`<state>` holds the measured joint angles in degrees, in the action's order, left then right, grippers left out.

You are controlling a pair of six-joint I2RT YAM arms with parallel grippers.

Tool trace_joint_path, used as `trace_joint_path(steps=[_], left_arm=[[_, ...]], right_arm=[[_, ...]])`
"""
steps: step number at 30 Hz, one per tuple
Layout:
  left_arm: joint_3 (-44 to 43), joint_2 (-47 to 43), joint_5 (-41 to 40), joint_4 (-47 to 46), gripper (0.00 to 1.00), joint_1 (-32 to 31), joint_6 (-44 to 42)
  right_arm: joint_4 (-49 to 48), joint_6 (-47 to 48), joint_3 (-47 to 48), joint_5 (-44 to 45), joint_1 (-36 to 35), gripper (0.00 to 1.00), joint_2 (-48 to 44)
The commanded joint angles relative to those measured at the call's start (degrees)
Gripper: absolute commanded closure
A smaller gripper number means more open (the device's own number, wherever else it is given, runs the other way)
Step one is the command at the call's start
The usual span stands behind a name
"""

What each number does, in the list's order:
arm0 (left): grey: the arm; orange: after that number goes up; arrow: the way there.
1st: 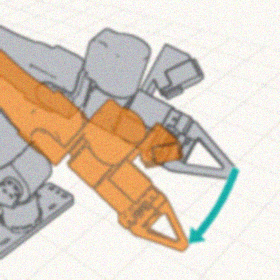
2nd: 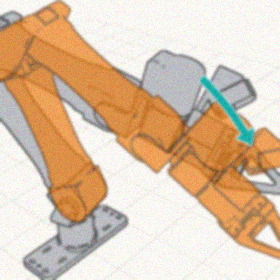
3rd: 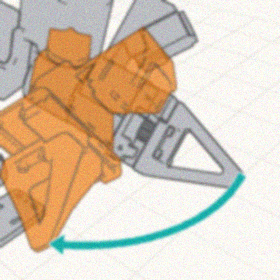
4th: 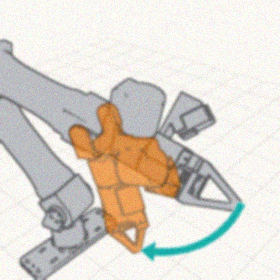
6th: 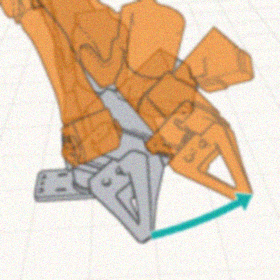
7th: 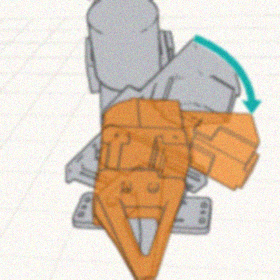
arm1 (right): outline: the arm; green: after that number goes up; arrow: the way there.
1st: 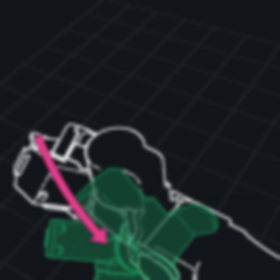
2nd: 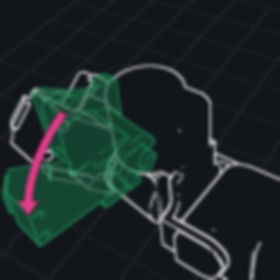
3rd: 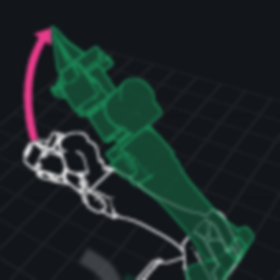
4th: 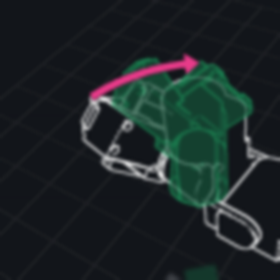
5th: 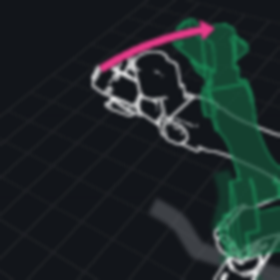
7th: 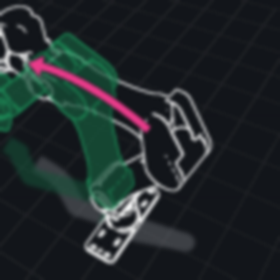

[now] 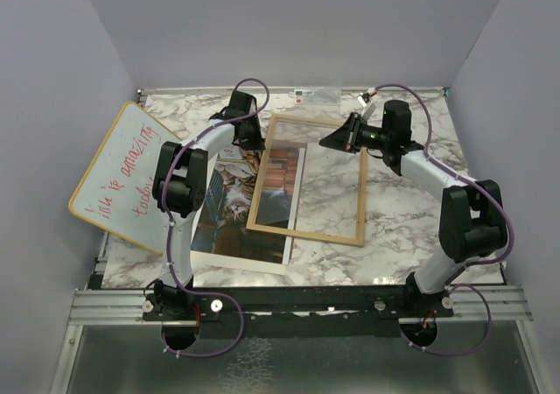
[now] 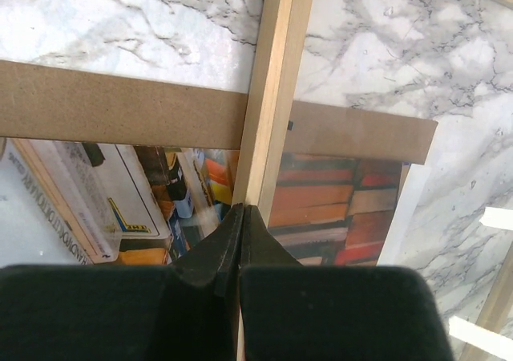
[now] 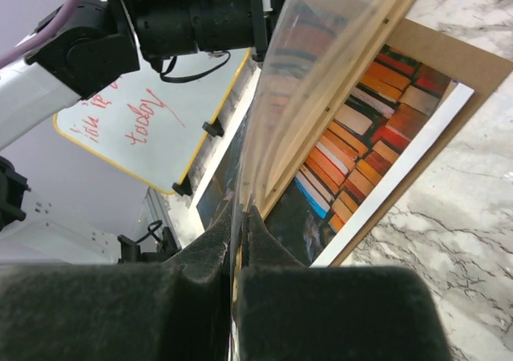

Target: Put the photo into the frame

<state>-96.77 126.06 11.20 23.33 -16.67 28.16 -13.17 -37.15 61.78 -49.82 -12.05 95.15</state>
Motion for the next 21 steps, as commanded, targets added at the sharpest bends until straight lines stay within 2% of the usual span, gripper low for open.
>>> trace_joint_path(steps=[1, 7, 15, 21], left_arm=[[0.37, 4.10, -1.27, 2.86, 1.00, 0.32, -0.83], [0.18, 4.88, -0.68, 2.95, 1.00, 0.32, -0.92], [0.36, 5.34, -1.10, 3.03, 0.83, 0.32, -1.33], [1.20, 5.17, -2.23, 3.21, 0.80, 0.32, -2.13]], right_arm=[[3.33, 1.27, -0.91, 3.40, -0.34, 0.99, 0.12], [5.86, 0.42, -2.10, 8.01, -0.26, 0.99, 0.28], [6.35, -1.11, -5.45, 12.47, -0.16, 0.99, -2.80], [6.32, -2.67, -8.14, 14.39, -0.16, 0.99, -5.37]])
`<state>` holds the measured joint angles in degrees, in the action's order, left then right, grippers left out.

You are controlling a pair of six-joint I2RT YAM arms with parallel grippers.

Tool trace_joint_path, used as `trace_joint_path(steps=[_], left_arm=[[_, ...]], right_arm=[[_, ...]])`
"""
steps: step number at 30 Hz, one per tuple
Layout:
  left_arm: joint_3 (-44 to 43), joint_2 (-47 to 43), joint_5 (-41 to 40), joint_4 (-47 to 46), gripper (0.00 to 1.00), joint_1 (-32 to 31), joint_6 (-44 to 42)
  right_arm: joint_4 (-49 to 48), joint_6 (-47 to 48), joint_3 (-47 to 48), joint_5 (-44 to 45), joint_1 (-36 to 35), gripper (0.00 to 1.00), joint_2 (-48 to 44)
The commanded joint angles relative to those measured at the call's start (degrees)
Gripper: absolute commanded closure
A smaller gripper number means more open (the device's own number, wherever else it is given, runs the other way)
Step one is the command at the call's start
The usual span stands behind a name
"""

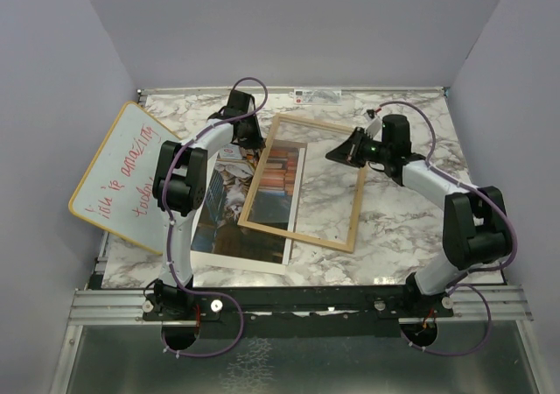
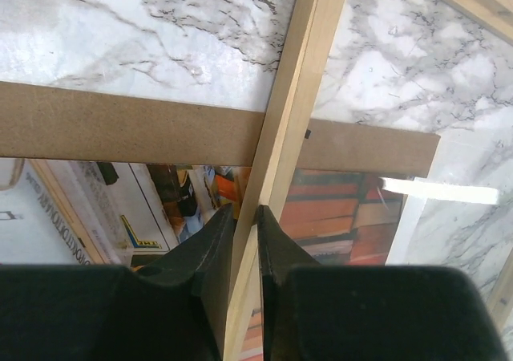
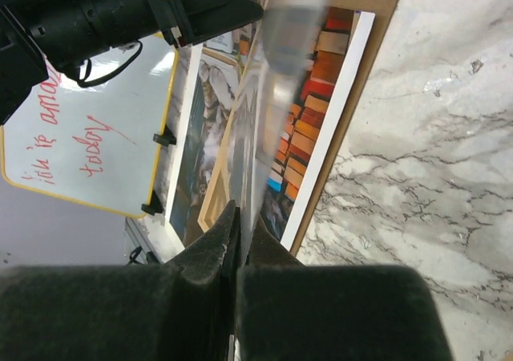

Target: Put the photo into the frame

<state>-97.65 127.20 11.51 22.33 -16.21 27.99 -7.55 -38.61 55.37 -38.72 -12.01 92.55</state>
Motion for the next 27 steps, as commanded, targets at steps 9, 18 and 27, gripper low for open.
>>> trace_joint_path(steps=[9, 18, 27], left_arm=[[2.86, 3.93, -2.50, 4.22, 0.79, -0.14, -2.30], [3.20, 4.24, -2.13, 4.32, 0.73, -0.14, -2.58], [3.49, 4.38, -1.67, 4.24, 0.73, -0.23, -2.68]], right_arm=[[-2.22, -4.08, -5.94, 4.31, -0.21, 0.99, -3.89], [-1.59, -6.86, -7.52, 7.51, -0.21, 0.99, -4.22], [-3.43, -11.88, -9.35, 5.98, 0.49, 0.99, -2.01]])
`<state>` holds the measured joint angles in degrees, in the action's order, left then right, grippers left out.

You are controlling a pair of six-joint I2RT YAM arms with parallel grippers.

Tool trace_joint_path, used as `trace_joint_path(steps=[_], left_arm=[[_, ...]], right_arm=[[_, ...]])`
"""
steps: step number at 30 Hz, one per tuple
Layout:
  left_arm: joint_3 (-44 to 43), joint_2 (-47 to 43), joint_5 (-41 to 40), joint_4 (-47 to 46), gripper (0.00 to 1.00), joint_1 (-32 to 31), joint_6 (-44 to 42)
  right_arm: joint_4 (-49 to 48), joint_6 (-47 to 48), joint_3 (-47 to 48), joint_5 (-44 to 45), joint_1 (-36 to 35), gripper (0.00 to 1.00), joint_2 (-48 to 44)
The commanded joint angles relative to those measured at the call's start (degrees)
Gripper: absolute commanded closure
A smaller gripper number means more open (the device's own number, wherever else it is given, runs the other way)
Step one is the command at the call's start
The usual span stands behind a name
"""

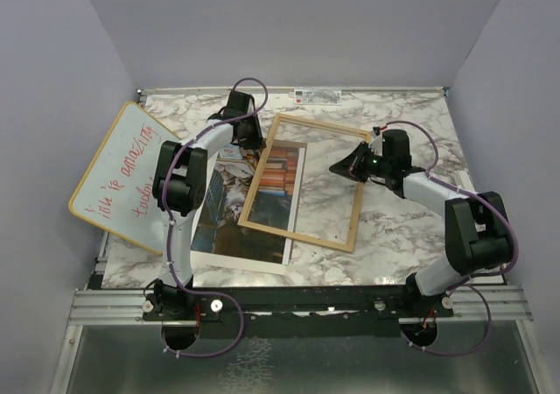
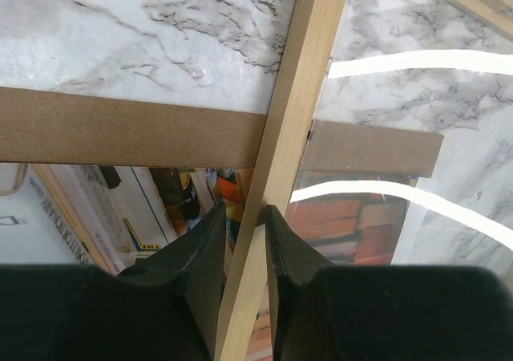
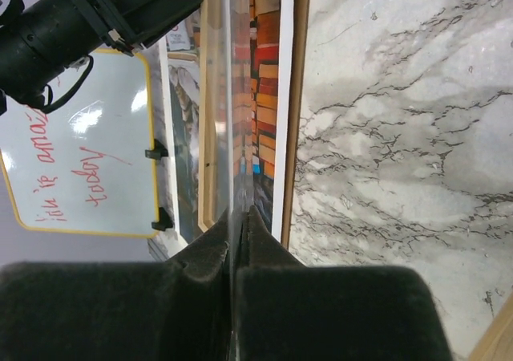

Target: Put the photo into the frame

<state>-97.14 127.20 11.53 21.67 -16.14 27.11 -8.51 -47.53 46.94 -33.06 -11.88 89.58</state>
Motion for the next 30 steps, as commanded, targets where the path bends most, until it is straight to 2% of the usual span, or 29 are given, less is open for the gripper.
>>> trace_joint_path(steps=[1, 14, 20, 30], left_arm=[[3.04, 4.35, -1.73, 4.87, 0.73, -0.29, -1.76], [3.26, 4.66, -1.65, 4.87, 0.74, -0.29, -1.37], [3.43, 4.96, -2.13, 4.94, 0.78, -0.29, -1.20], [3.21, 5.25, -2.16, 4.96, 0.78, -0.29, -0.92]], right_arm=[[-2.81, -3.41, -1.15, 0.28, 0.37, 0.99, 1.09], [-2.34, -6.30, -3.65, 1.54, 0.69, 0.99, 1.61], [-2.22, -6.86, -4.81, 2.28, 0.89, 0.99, 1.58], [-4.70, -3.93, -4.04, -0.09, 0.96, 0.99, 3.72]])
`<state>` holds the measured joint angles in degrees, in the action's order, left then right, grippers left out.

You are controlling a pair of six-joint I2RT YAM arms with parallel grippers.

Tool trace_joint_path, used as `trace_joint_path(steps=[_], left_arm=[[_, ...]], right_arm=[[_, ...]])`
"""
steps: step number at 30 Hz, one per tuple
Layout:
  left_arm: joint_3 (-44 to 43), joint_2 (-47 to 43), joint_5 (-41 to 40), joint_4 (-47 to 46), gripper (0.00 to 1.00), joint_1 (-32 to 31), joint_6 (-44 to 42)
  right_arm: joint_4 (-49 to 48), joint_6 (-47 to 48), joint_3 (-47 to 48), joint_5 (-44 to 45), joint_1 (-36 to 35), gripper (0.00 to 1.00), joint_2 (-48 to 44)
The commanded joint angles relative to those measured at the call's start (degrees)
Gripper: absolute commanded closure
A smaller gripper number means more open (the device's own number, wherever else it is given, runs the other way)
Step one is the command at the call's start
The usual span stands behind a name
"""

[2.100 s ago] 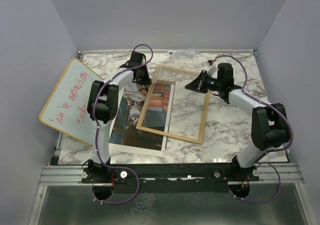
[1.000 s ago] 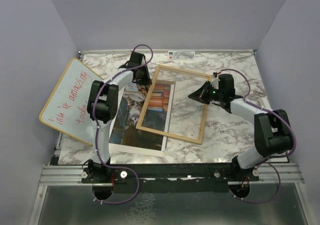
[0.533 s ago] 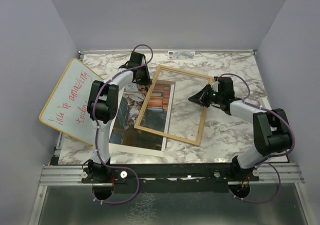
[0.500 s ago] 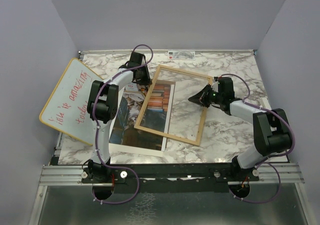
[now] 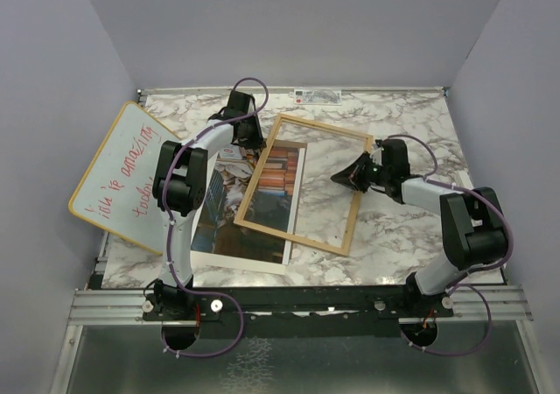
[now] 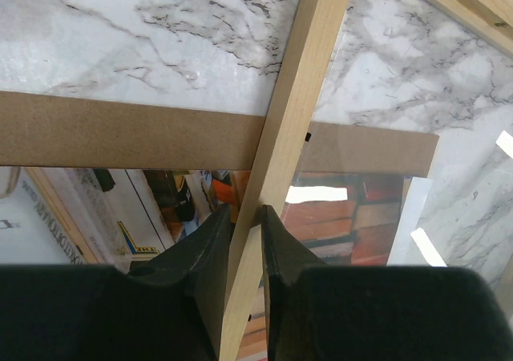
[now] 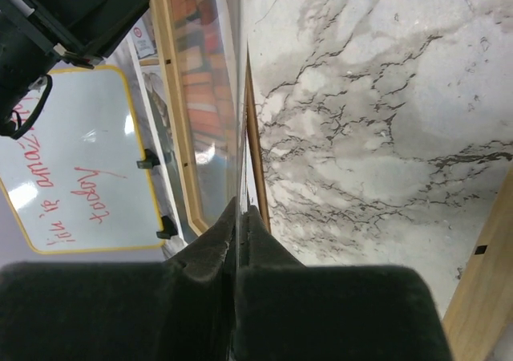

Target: Put the photo into the frame

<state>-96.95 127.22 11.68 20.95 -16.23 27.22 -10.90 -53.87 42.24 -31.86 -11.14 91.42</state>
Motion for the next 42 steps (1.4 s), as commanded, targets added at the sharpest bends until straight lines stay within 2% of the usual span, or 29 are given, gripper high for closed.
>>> trace_joint_path(steps=[1, 10, 19, 30, 42], left_arm=[[2.99, 5.30, -2.18, 5.68, 0.78, -0.21, -1.03], [2.71, 5.72, -1.94, 5.70, 0.78, -0.21, -0.77], [2.65, 5.93, -2.20, 5.68, 0.78, -0.21, -0.33], [3.01, 6.02, -2.49, 5.72, 0.78, -0.21, -0.11], [3.53, 5.85, -2.64, 5.69, 0.78, -0.21, 0.02]], right_arm=[[-3.10, 3.17, 0.87, -1.62, 0.16, 0.99, 2.00], [-8.42, 9.28, 0.77, -5.17, 0.15, 0.99, 0.08], [-19.79, 9.30, -2.64, -10.85, 0.15, 0.99, -1.57], [-28.36, 7.51, -5.20, -14.85, 0.11, 0.99, -0.67], [-23.63, 7.76, -4.48, -11.39, 0.15, 0.99, 1.57]])
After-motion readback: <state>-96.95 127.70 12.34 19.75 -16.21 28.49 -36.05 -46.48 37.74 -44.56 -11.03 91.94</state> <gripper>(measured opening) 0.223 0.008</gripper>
